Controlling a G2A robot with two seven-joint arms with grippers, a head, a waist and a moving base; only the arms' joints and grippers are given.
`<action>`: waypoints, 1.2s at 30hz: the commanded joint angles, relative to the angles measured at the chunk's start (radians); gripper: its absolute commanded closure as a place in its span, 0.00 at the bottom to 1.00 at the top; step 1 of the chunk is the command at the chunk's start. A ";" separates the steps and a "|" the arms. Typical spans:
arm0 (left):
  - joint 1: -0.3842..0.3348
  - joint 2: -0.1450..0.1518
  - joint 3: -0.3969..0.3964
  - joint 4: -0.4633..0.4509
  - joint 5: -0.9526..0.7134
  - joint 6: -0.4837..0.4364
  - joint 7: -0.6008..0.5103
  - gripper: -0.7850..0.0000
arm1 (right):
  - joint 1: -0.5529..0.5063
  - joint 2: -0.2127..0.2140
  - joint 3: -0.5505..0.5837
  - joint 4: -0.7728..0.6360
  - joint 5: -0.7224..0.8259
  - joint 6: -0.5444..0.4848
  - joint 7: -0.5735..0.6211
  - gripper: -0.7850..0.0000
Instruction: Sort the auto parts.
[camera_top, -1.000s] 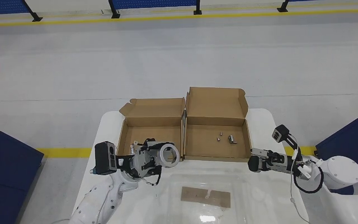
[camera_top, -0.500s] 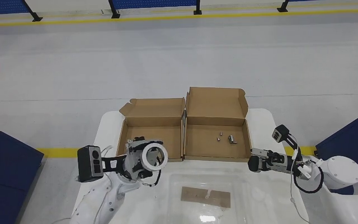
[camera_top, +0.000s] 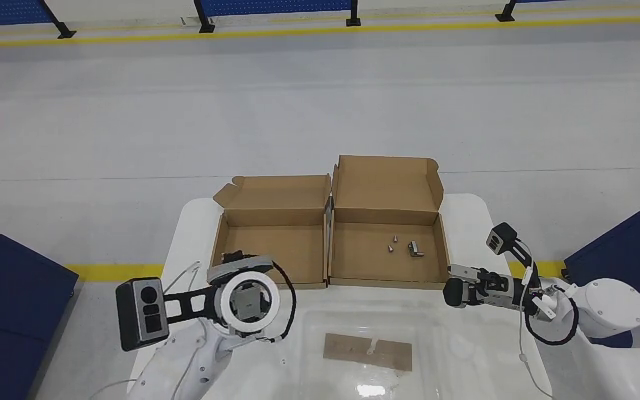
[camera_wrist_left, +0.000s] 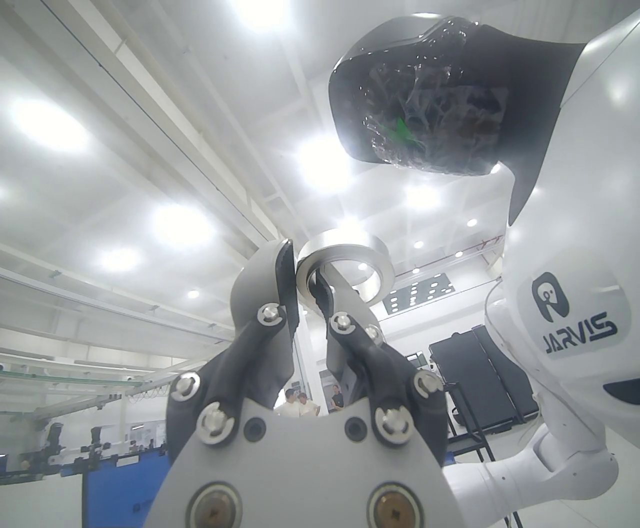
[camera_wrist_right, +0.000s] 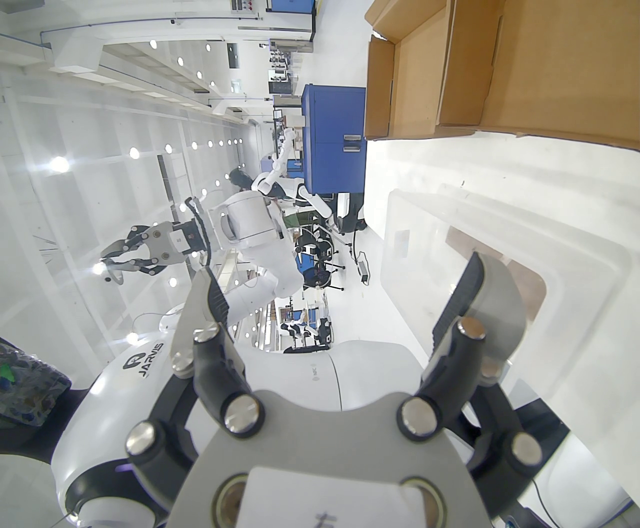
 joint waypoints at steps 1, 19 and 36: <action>-0.001 0.003 -0.003 0.011 0.013 -0.001 -0.001 1.00 | 0.000 0.000 0.000 0.000 0.000 0.000 0.000 0.00; 0.021 0.003 -0.061 -0.041 -0.021 0.002 0.002 1.00 | 0.000 0.000 0.000 0.000 0.000 0.000 0.000 0.00; 0.005 0.012 -0.113 0.007 0.091 0.040 0.023 1.00 | 0.000 0.000 0.000 0.000 0.000 0.000 0.000 0.00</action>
